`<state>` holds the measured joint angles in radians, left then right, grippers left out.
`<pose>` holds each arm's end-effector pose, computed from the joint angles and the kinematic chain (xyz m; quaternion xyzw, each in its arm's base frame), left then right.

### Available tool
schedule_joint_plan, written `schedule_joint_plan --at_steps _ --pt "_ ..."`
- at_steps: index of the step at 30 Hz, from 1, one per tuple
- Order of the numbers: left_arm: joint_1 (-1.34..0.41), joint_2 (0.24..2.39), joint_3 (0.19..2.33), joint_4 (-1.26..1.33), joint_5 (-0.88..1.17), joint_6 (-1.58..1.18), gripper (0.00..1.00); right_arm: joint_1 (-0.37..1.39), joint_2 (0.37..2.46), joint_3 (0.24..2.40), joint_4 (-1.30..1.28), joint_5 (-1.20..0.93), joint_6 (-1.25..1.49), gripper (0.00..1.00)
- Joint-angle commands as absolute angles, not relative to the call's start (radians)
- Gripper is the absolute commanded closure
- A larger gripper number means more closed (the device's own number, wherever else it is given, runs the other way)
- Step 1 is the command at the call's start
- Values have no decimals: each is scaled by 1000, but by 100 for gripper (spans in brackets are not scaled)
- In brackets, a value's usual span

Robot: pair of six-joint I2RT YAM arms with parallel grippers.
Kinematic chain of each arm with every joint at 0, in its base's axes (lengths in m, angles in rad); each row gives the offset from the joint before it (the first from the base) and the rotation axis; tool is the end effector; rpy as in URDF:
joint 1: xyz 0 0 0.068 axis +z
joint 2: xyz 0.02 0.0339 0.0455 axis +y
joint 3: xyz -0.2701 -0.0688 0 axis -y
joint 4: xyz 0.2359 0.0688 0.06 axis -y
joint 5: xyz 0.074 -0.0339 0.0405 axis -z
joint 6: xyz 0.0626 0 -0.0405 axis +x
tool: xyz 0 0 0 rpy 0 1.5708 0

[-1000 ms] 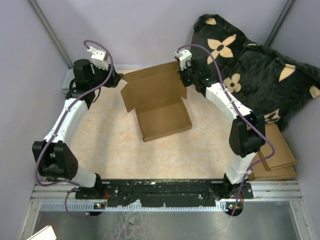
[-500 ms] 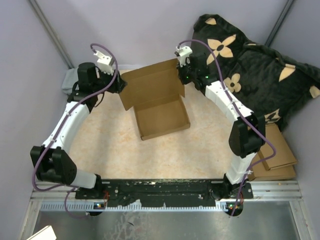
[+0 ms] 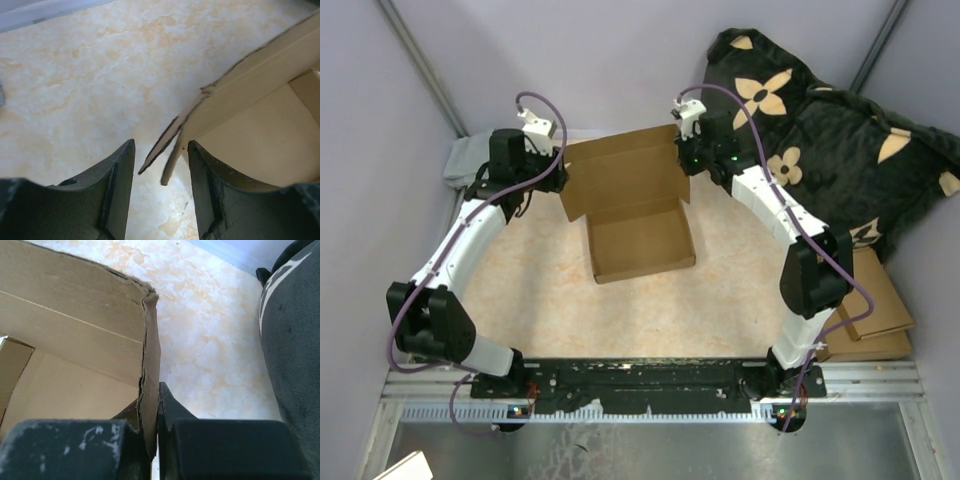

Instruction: Fold the paper box

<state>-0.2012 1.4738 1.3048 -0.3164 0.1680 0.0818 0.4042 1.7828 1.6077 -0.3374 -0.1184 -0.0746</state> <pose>0.3472 -0.0815 0.3385 0.1632 0.8387 -0.1024 0.5094 0.4000 0.1792 0.3288 -0.2333 0.8301 0.1331 0.4887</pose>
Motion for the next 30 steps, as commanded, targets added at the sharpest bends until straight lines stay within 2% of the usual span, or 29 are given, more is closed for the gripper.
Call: schedule_joint_plan --at_steps 1,8,13,16,20,30 --pt "-206 1445 1340 -313 69 107 46 411 1705 1607 -288 -121 -68 99" --pt "-205 1447 1318 -298 198 98 47 411 1702 1599 -290 -134 -73 99" --pt "-206 1492 1357 -330 282 70 51 411 1710 1614 -313 -145 -72 99" --pt "-206 1525 1400 -382 292 62 57 411 1720 1636 -341 -137 -59 99" --pt "-206 1564 1467 -461 312 45 71 411 1755 1705 -423 -111 -20 99" --pt "-206 1637 1570 -594 326 -9 82 411 1794 1773 -507 -121 66 99"
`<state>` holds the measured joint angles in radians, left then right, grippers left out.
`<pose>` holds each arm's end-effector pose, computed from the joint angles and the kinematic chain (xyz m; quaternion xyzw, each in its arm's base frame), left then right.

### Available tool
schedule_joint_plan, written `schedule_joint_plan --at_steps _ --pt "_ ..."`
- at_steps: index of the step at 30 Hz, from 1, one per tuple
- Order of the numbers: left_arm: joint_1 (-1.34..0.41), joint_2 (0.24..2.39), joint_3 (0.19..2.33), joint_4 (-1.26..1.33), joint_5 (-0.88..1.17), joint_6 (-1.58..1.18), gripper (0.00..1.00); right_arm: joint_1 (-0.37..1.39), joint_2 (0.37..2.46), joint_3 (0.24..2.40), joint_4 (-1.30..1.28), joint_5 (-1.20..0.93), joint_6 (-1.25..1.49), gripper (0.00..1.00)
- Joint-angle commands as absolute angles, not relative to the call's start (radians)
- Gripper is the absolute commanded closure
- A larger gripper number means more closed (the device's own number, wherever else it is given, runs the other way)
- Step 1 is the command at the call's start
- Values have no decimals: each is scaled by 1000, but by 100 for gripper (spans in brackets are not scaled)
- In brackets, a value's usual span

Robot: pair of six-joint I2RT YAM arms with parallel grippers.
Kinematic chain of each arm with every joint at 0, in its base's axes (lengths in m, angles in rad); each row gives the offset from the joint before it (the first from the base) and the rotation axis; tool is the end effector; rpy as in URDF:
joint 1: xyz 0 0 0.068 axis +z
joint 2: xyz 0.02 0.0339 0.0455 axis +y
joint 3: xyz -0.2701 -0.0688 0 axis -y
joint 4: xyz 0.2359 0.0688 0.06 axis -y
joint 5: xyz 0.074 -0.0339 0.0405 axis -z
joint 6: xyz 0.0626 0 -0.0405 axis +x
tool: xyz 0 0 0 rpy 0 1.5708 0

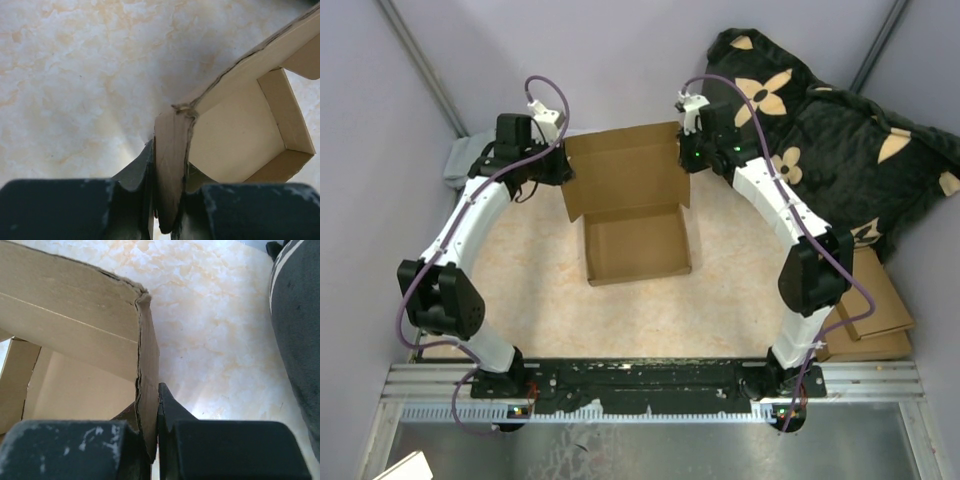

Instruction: Fold the paper box

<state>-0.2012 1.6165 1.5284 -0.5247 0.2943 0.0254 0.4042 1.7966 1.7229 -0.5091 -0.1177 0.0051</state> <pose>0.3708 -0.0942 0.3453 0.1664 0.8646 -0.1696 0.4427 0.3960 0.1774 0.3443 -0.2016 0.8560 0.1469 0.4529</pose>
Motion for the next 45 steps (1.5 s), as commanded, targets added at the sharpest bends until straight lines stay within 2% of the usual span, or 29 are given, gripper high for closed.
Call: schedule_joint_plan --at_steps 1,7,21,34,38,45 --pt "-206 1643 1577 -603 323 -17 85 411 1796 1778 -511 -118 84 99" --pt "-206 1660 1611 -586 335 -113 99 413 1836 1839 -556 -92 189 95" --pt "-206 1737 1771 -516 315 -340 98 481 1904 1939 -534 36 229 96" --pt "-206 1757 1769 -345 269 -382 92 501 1750 1515 75 179 230 99" --pt "-206 1760 1734 -336 283 -381 90 507 1744 1475 103 181 237 98" --pt "-206 1650 1524 -258 273 -402 87 554 1675 1357 129 228 234 98"
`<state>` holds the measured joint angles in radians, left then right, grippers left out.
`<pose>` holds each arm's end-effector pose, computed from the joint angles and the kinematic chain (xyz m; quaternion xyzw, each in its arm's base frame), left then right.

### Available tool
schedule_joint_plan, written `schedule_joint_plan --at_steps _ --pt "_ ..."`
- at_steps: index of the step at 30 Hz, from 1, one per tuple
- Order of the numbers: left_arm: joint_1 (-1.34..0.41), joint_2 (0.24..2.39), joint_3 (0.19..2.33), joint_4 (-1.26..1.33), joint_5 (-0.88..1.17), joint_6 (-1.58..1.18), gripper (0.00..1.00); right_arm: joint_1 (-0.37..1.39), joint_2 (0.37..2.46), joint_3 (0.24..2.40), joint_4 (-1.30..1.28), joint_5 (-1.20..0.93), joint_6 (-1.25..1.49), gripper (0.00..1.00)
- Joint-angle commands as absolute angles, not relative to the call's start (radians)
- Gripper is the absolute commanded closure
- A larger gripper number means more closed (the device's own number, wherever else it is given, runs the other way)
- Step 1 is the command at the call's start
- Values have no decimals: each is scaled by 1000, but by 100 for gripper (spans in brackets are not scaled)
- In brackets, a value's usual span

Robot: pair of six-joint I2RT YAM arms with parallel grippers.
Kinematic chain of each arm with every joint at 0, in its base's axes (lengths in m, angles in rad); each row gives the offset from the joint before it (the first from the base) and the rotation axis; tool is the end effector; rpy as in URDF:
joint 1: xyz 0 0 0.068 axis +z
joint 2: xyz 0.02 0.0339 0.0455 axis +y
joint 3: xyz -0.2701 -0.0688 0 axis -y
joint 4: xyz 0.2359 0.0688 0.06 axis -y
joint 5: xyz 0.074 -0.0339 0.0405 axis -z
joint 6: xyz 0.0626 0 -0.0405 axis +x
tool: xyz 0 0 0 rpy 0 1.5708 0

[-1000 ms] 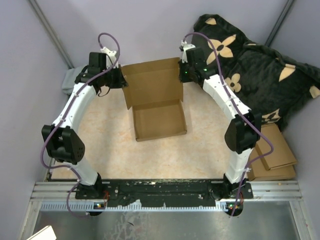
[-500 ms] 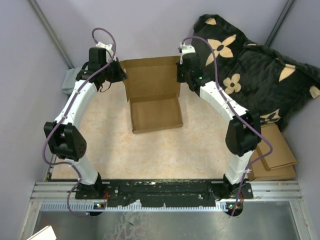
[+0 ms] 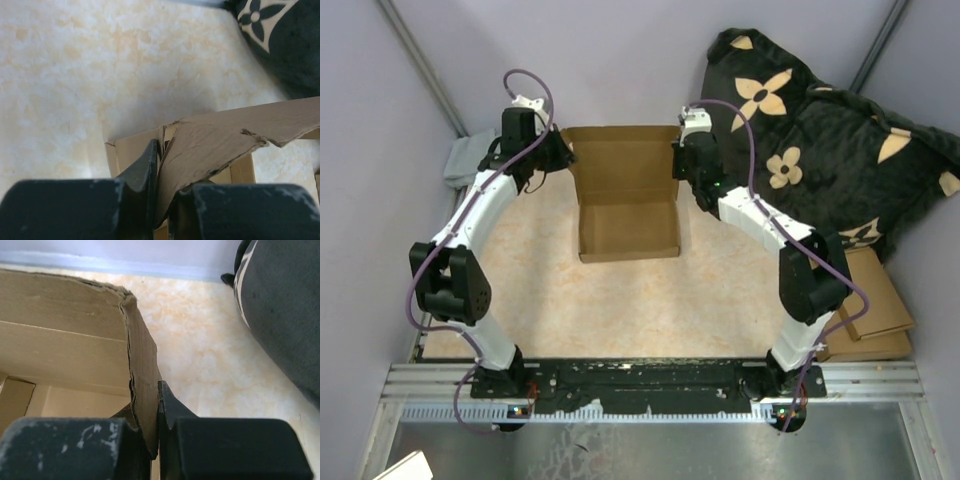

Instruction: Fold the paper box

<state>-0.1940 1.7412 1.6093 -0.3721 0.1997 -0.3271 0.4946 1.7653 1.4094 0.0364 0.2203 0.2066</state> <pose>0.4157 -0.0943 0.3428 -0.0064 0.8583 -0.2133 0.4667 0.3959 0.1980 0.3101 -0.0519 0.8066 0.1162 0.5773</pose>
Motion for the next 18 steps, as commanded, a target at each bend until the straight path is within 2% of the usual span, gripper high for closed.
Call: schedule_joint_plan --at_steps 1,10,18 --pt "-206 1632 1498 -246 273 -407 87 564 1664 1336 137 239 232 98" --pt "-207 1526 1324 -198 286 -437 84 627 1565 1176 213 328 275 97" --pt "-208 1446 1248 -204 281 -427 82 687 1556 1135 202 409 322 95"
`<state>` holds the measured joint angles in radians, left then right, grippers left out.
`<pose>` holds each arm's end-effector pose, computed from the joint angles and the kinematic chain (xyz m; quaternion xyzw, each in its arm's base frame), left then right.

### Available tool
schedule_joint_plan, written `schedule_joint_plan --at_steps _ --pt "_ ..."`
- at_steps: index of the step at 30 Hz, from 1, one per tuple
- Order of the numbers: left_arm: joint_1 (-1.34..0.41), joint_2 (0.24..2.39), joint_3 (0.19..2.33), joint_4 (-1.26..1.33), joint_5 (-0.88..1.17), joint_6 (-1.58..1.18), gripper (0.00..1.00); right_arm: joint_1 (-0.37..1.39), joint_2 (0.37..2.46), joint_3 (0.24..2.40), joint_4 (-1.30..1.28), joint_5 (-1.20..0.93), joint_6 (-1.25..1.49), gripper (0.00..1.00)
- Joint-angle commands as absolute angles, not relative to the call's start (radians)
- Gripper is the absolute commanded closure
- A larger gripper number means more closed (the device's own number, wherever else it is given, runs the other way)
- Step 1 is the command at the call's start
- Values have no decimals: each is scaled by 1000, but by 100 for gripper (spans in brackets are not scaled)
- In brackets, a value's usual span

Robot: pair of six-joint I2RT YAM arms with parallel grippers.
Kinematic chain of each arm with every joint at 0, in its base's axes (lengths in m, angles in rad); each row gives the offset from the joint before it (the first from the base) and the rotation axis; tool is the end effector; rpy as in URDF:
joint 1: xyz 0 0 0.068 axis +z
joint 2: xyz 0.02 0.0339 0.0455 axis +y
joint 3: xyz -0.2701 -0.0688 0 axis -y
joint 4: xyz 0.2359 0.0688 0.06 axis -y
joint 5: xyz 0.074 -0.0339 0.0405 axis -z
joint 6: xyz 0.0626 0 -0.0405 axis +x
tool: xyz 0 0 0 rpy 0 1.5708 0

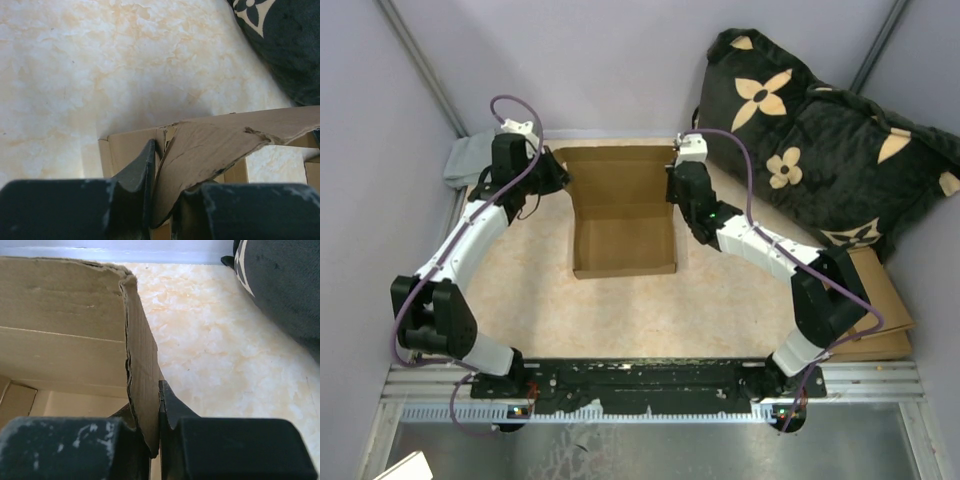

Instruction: Fold the paper box

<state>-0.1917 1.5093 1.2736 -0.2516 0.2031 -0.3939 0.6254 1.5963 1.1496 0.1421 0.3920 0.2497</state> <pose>0.3572 -0.0822 0.3230 -0.0340 0.8533 -0.2312 0.4661 0.3313 0.2097 0.2962 -0.0345 0.7984 0.1037 0.5922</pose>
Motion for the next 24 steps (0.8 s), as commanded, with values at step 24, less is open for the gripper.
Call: schedule_joint_plan --at_steps 24 --pt "-219 1170 979 -254 169 -306 80 755 1353 991 -77 376 388 58"
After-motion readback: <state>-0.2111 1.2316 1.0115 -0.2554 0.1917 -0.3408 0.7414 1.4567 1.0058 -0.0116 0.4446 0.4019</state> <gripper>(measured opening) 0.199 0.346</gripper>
